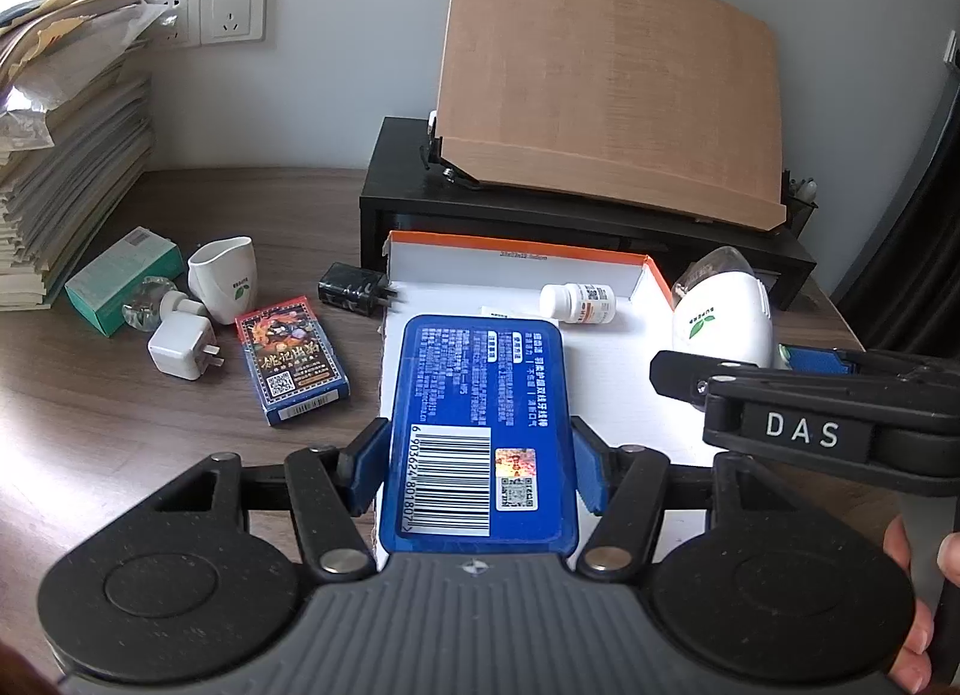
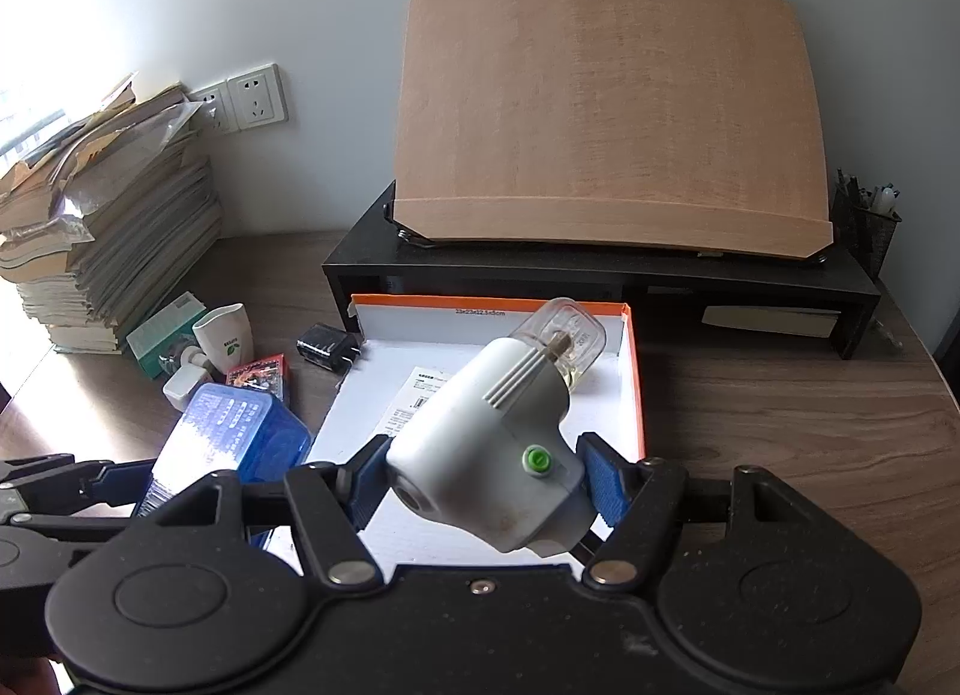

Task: Organize rigid objects
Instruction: 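Lower the blue tin into the box with left tool while right tool holds the diffuser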

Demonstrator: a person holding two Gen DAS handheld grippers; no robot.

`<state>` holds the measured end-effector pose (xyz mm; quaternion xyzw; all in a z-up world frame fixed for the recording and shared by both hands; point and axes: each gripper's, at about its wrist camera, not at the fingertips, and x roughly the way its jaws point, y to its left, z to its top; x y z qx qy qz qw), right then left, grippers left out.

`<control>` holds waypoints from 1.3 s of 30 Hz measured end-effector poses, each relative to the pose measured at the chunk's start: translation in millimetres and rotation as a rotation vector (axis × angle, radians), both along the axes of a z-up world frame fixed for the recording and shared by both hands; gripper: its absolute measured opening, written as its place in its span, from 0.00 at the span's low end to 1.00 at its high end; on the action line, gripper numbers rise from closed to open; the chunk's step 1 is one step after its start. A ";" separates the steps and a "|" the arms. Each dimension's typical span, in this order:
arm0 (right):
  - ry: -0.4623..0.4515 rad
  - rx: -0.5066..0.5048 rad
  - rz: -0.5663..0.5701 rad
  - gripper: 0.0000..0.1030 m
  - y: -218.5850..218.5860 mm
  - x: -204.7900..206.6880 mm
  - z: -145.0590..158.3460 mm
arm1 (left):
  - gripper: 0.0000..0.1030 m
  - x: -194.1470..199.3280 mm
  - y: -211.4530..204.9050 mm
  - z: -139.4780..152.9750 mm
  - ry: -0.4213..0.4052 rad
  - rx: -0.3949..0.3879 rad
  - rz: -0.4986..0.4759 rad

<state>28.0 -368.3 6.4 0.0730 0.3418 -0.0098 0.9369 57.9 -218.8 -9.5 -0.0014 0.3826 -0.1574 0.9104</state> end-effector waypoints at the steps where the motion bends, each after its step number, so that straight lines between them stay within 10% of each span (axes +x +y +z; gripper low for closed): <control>1: 0.001 0.000 0.002 0.77 0.3 1.0 -0.4 | 0.60 0.1 0.0 -0.1 0.000 0.001 0.001; 32: 0.063 0.002 0.022 0.77 -4.0 30.1 -22.9 | 0.60 13.7 -10.4 -12.8 0.037 0.008 0.001; 36: 0.068 0.005 0.031 0.45 -3.2 33.3 -24.7 | 0.60 14.6 -12.6 -13.9 0.036 0.012 -0.001; 39: 0.073 -0.006 0.030 0.45 -3.4 36.5 -24.5 | 0.60 16.2 -13.0 -15.8 0.043 0.006 -0.003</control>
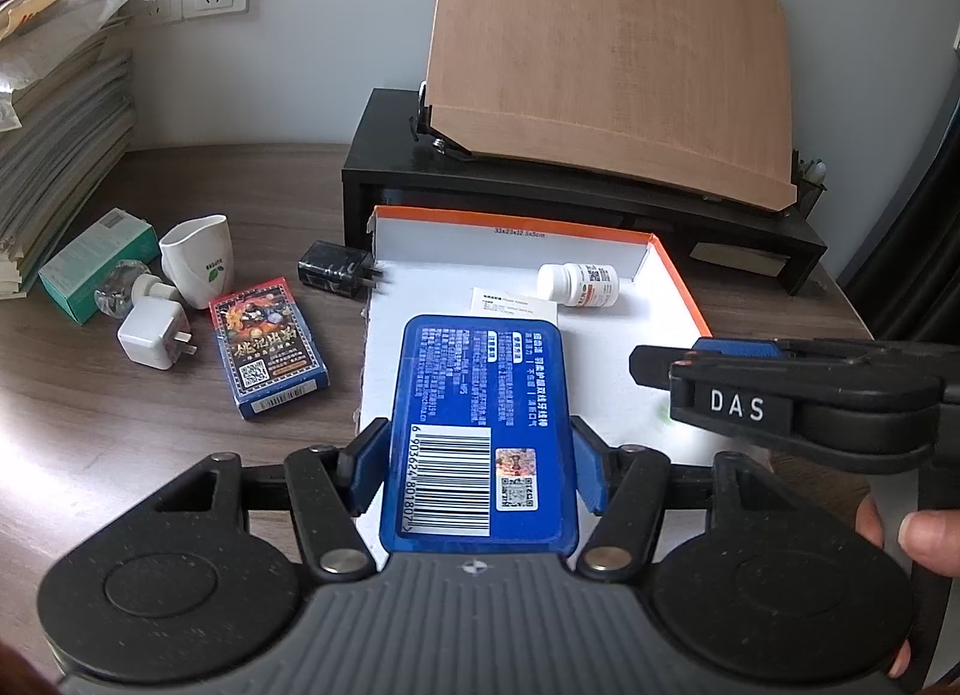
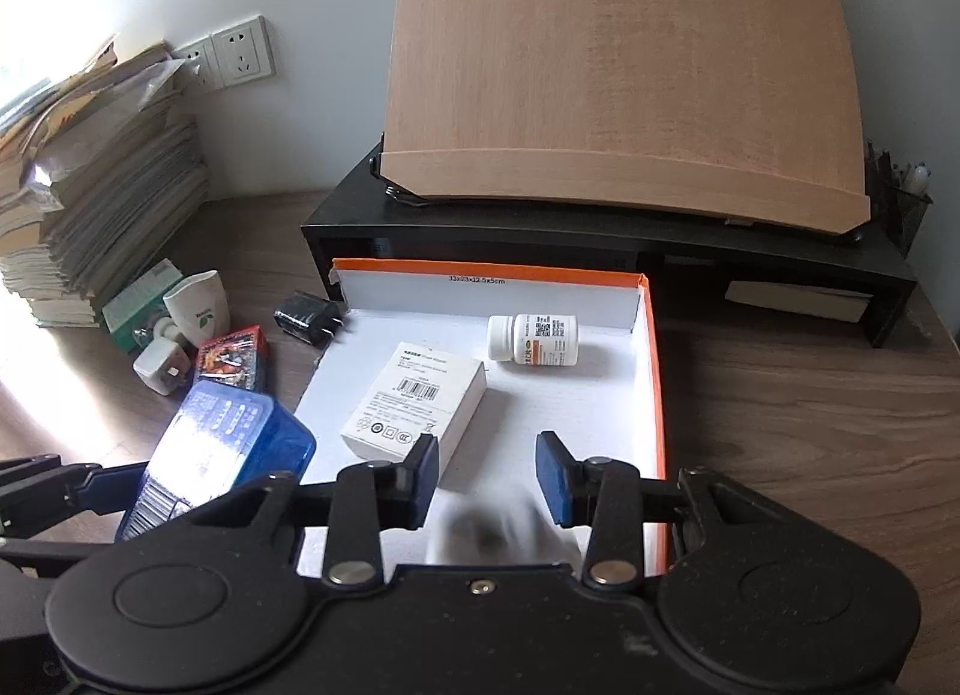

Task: Organize rigid objects
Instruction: 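Lower the blue tin into the box with left tool while right tool holds the diffuser, then move left tool to the teal bandage box while right tool moves to the red card deck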

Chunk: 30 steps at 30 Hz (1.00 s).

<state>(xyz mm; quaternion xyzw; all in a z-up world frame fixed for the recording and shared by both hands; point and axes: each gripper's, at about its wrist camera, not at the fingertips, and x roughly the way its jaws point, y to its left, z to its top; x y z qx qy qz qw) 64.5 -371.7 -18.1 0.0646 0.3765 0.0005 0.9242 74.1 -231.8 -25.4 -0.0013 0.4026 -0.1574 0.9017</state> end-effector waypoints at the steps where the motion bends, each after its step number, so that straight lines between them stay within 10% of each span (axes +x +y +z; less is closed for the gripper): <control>1: -0.006 0.006 0.000 0.45 -1.2 0.0 0.5 | 0.60 0.4 0.0 -0.2 0.001 -0.003 0.000; 14: -0.097 0.005 -0.097 0.59 -15.9 -16.8 20.2 | 0.66 -4.4 0.5 1.3 0.010 -0.086 -0.077; 30: -0.097 0.034 -0.005 0.80 43.7 -26.5 23.0 | 0.76 -11.4 81.4 13.7 -0.006 -0.073 0.137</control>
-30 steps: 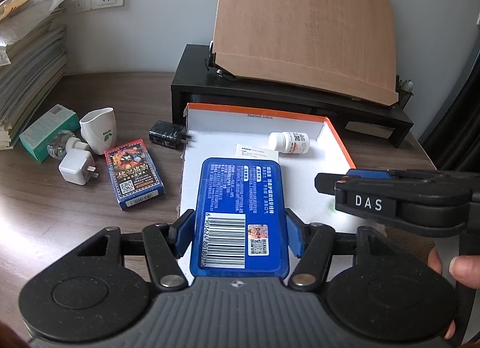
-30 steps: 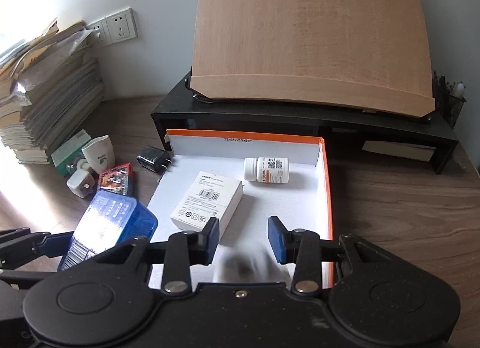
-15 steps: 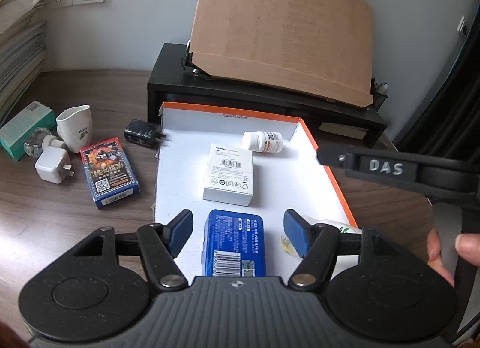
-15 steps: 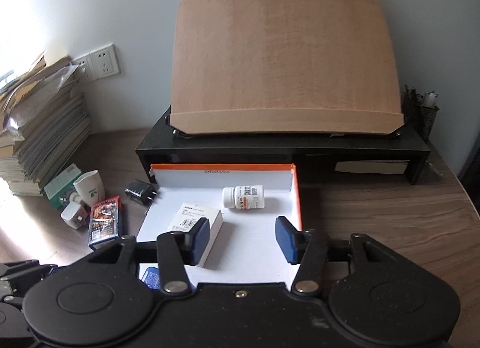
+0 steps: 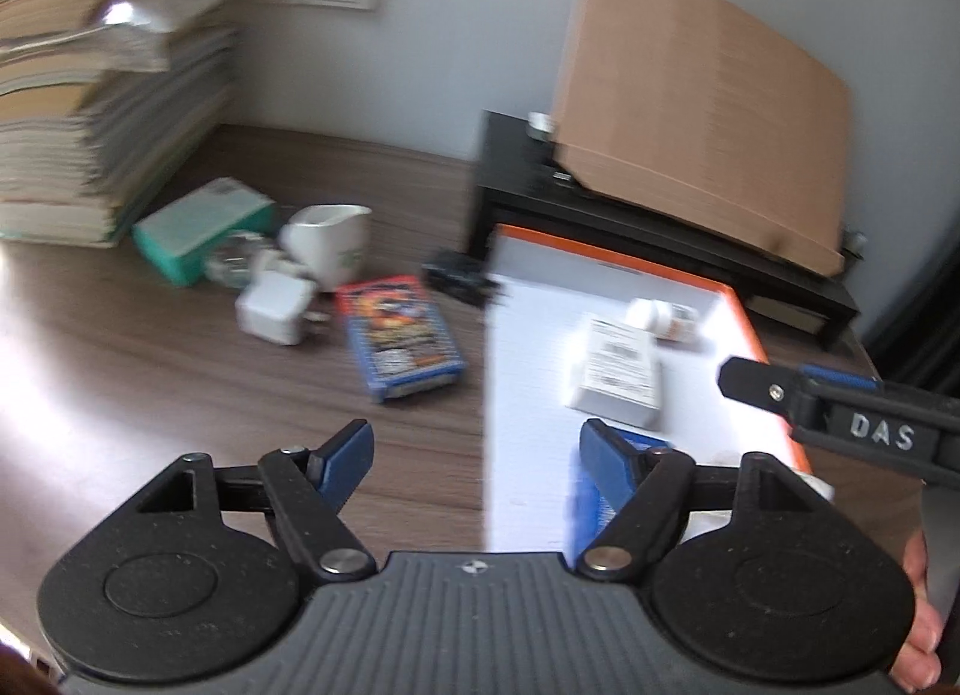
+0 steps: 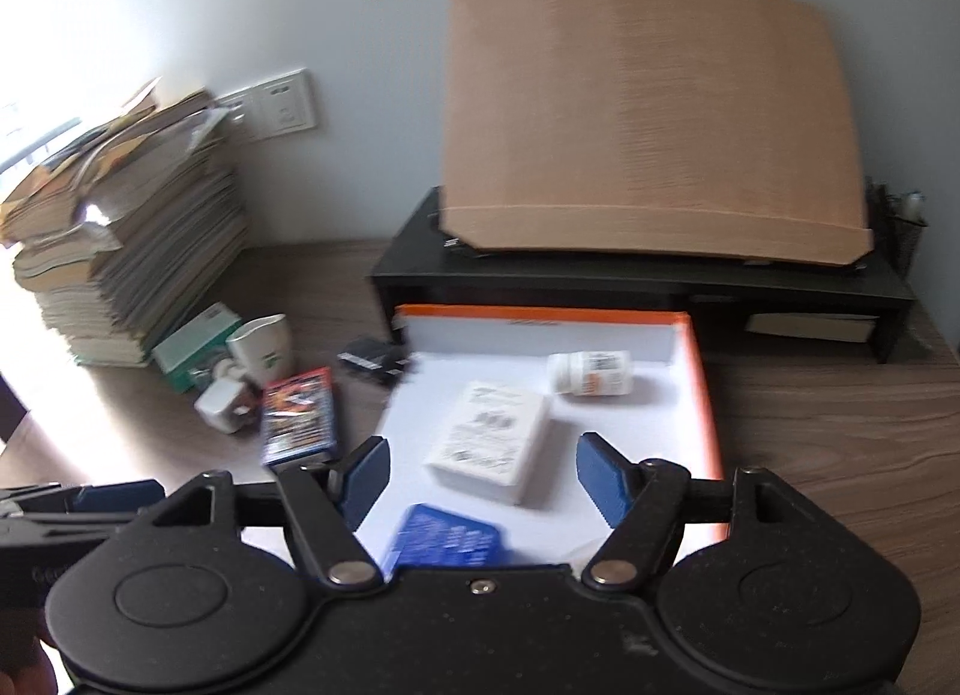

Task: Organize rigid objects
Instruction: 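Move left tool to the teal bandage box while right tool moves to the red card deck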

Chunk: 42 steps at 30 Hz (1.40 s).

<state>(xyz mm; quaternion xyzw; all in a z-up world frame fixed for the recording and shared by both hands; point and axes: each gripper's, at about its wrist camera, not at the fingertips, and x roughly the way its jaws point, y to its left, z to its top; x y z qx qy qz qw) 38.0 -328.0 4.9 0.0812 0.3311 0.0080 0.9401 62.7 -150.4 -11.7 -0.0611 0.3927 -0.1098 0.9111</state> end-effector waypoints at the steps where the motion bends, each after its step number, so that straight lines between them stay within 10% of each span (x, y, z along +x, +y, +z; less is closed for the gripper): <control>1: 0.003 0.002 0.013 0.80 6.0 1.5 -0.5 | 0.76 -0.2 7.7 -0.1 0.002 0.000 0.018; 20: 0.048 -0.002 0.172 0.80 96.2 38.8 -10.5 | 0.81 16.2 106.6 -5.8 0.019 0.008 0.203; 42: 0.118 0.012 0.106 0.80 111.4 73.8 -33.9 | 0.90 153.3 140.9 -27.6 -0.075 0.177 0.062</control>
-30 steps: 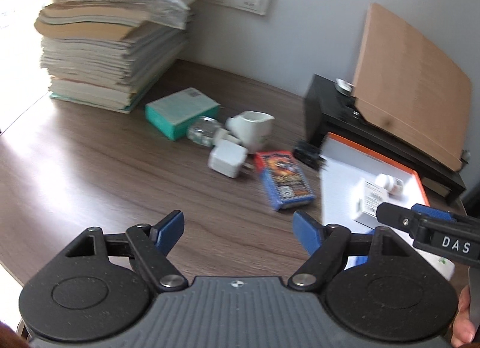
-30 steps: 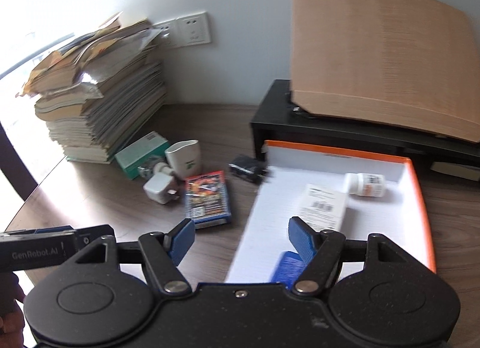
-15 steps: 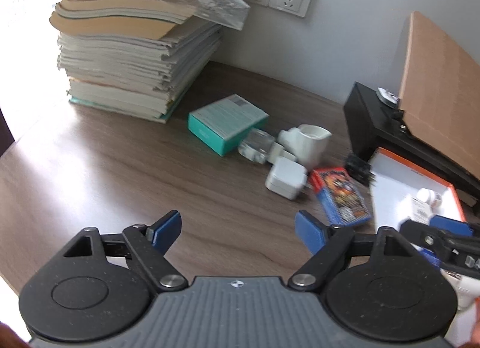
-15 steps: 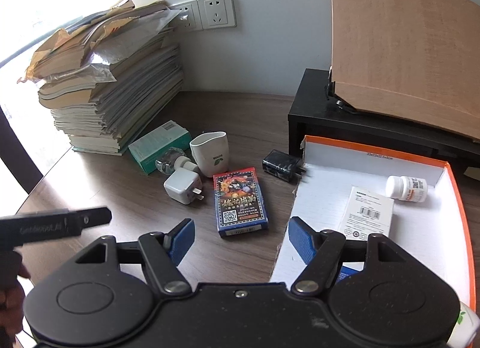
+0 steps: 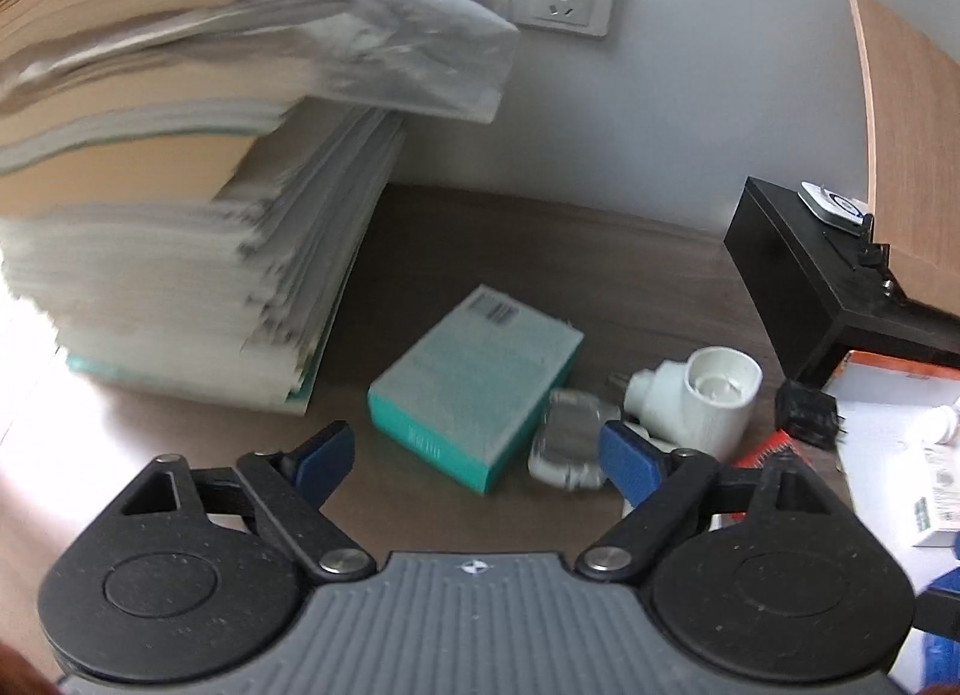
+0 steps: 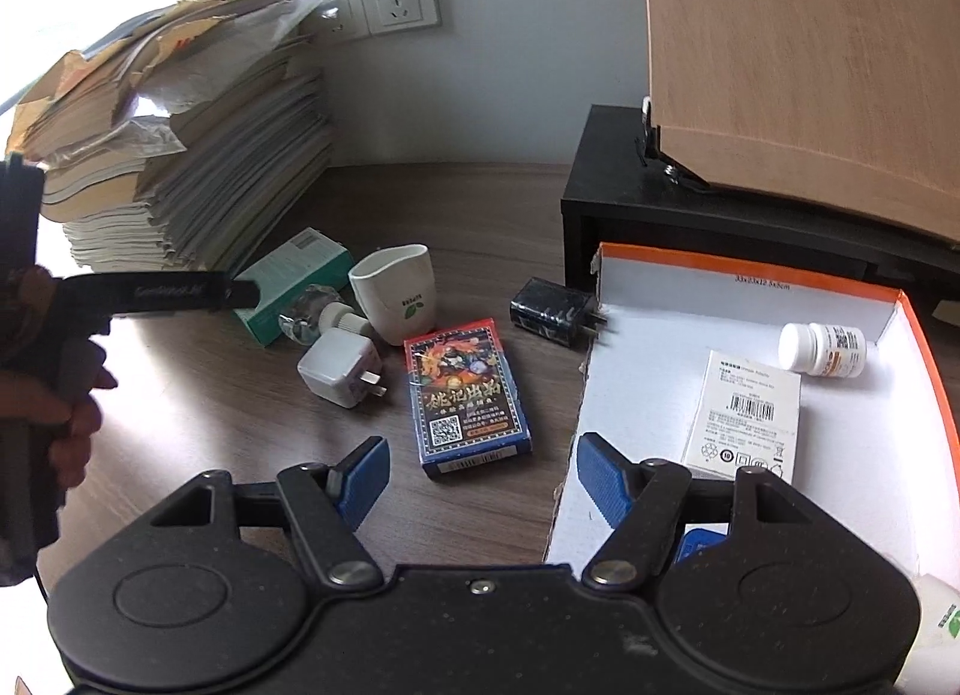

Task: Organize rigid objects
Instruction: 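Move left tool to the teal bandage box while right tool moves to the red card deck, then grasp the teal bandage box with left tool while right tool grasps the red card deck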

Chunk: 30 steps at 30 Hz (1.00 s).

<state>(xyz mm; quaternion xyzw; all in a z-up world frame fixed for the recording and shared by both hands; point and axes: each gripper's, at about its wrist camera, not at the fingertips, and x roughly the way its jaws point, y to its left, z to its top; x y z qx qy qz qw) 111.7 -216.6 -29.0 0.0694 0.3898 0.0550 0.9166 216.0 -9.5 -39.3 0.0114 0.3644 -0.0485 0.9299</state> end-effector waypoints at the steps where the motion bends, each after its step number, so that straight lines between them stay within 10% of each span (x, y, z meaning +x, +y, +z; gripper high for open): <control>1: 0.005 0.000 -0.004 0.80 0.4 0.8 -1.3 | 0.91 2.9 -1.8 -2.1 -0.019 0.018 -0.012; 16: 0.024 -0.002 -0.012 0.80 4.4 7.7 -8.4 | 0.99 53.1 -24.5 -35.3 -0.114 0.238 -0.117; 23: 0.024 0.017 -0.019 0.80 0.7 11.8 -11.4 | 0.70 27.5 -18.9 -38.3 0.046 0.041 -0.159; 27: 0.023 0.022 -0.003 0.80 0.6 16.1 -13.2 | 0.71 0.5 -21.8 -35.8 0.044 0.044 -0.125; 30: 0.028 0.027 0.002 0.80 1.5 21.2 -16.5 | 0.95 4.0 -19.8 -31.3 0.021 -0.002 -0.062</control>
